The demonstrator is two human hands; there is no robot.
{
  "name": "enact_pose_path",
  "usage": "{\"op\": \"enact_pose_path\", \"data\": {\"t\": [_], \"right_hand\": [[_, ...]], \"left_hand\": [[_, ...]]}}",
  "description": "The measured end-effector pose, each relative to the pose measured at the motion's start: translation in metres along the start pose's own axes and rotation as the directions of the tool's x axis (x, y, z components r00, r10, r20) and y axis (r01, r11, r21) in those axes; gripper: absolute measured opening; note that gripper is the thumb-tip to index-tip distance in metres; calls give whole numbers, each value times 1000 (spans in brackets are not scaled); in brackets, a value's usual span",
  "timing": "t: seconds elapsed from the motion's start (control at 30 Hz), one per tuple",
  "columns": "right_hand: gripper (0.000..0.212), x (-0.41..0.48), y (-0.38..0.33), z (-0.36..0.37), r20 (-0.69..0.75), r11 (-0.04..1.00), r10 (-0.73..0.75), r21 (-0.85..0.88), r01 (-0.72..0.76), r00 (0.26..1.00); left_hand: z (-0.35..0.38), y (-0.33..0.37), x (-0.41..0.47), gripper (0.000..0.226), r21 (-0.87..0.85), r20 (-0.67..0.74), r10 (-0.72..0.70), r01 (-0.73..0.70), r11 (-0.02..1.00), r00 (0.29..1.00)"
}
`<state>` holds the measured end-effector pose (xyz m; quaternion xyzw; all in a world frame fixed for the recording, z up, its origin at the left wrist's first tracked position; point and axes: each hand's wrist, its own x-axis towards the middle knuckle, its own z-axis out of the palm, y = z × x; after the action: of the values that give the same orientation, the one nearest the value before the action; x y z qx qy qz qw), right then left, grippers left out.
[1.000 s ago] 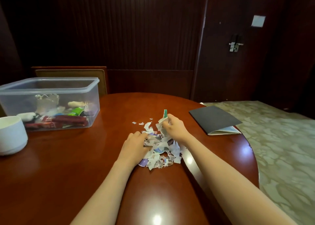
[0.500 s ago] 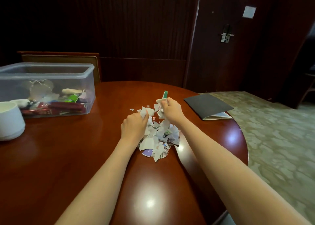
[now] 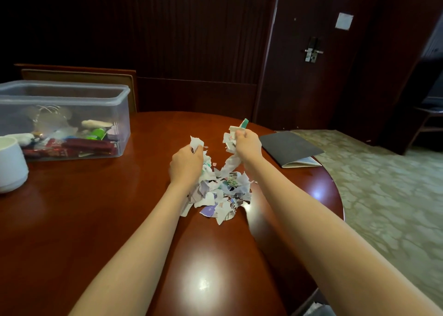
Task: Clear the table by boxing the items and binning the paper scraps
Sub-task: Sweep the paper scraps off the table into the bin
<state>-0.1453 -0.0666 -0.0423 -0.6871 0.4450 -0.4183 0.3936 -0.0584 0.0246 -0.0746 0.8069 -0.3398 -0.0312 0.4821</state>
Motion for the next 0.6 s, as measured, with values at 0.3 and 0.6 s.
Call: {"op": "enact_pose_path", "data": {"t": [0.3, 0.6], "right_hand": [[38, 1, 7, -17, -33, 984, 141, 119, -136, 989], [37, 13, 1, -54, 13, 884, 336, 340, -320, 942]], "left_hand": [[-4, 23, 12, 45, -151, -26, -22, 18, 988, 999], [15, 51, 8, 23, -650, 300, -342, 453, 610, 891]]}}
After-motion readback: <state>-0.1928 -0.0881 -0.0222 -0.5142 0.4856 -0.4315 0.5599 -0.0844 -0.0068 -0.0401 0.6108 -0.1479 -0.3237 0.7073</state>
